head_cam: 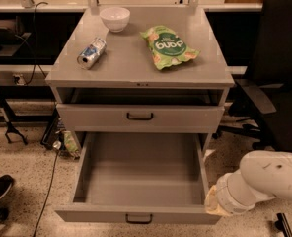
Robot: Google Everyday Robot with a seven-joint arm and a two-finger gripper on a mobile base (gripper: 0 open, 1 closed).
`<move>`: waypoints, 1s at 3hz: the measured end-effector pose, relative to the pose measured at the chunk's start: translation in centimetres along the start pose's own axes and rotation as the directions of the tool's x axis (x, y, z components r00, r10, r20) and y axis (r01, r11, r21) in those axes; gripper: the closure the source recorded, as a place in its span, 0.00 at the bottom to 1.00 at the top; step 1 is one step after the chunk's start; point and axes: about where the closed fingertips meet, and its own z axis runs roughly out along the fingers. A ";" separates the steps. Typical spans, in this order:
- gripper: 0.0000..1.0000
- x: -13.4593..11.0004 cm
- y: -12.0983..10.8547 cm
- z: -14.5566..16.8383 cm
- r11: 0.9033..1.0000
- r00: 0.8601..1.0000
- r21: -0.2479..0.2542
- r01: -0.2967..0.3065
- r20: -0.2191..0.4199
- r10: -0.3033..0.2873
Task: Close middle drawer
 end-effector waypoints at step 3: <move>1.00 0.7 2.1 11.6 0.994 1.000 -0.111 -0.004 0.009 0.005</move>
Offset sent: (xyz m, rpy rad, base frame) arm -0.0079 0.0254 -0.1089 0.0053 0.0944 0.0304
